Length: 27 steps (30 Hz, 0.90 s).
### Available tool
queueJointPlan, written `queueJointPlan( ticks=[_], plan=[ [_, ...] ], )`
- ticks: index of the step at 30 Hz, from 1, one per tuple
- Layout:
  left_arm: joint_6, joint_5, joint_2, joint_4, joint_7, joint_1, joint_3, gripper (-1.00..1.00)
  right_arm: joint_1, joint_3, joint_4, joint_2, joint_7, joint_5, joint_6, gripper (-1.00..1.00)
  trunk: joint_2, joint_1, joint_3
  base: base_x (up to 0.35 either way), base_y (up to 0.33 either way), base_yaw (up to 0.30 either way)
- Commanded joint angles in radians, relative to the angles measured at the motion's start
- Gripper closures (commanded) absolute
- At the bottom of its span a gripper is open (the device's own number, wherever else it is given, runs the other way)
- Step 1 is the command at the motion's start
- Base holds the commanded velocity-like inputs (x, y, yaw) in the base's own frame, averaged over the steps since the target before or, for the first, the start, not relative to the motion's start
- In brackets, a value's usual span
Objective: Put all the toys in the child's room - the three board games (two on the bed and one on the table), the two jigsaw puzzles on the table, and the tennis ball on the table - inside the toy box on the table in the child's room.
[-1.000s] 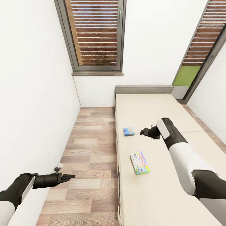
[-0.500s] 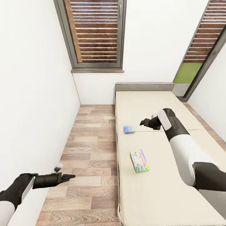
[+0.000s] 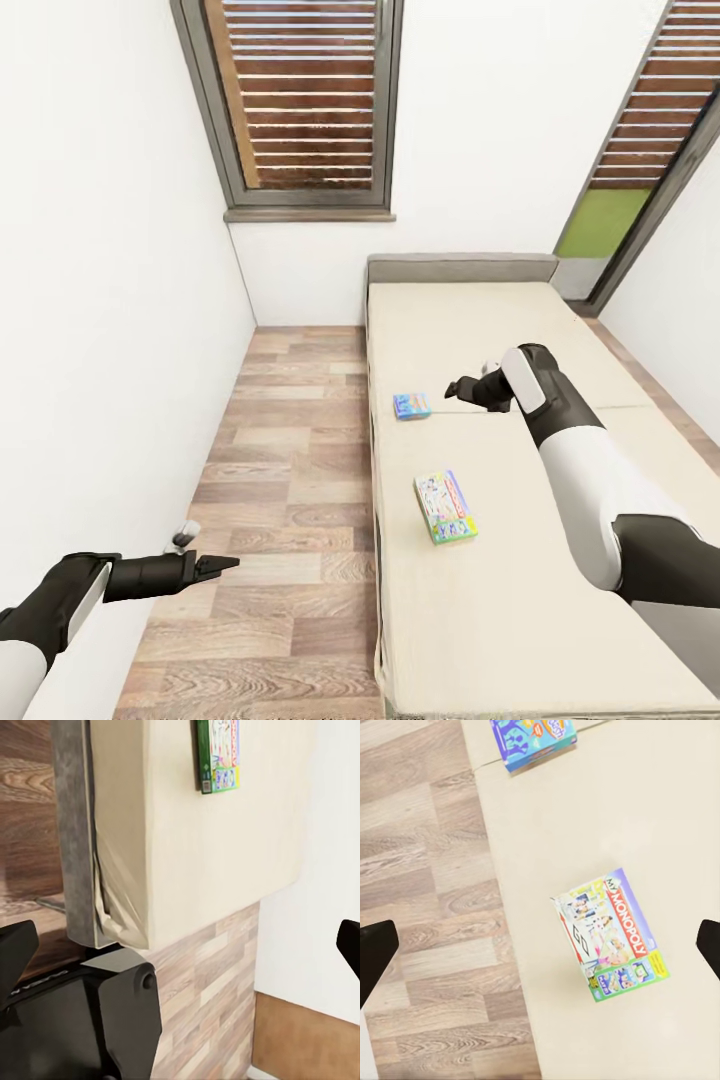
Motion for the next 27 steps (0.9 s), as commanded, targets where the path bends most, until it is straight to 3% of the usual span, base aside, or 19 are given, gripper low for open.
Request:
queueJointPlan(
  ticks=[1,27],
  plan=[
    [0.009,0.003,0.000,0.000,-0.002,-0.001,0.000,-1.00,-0.001,-0.001,-0.001,0.001,-0.009,-0.011,0.003,-1.00,-0.002,0.000,-0.003,0.000,0.000,0.000],
    [0.009,0.002,0.000,0.000,-0.003,-0.001,0.001,-1.00,-0.022,-0.002,0.000,0.009,-0.009,-0.012,0.003,-1.00,-0.002,0.000,-0.046,0.000,0.000,0.000]
  ],
)
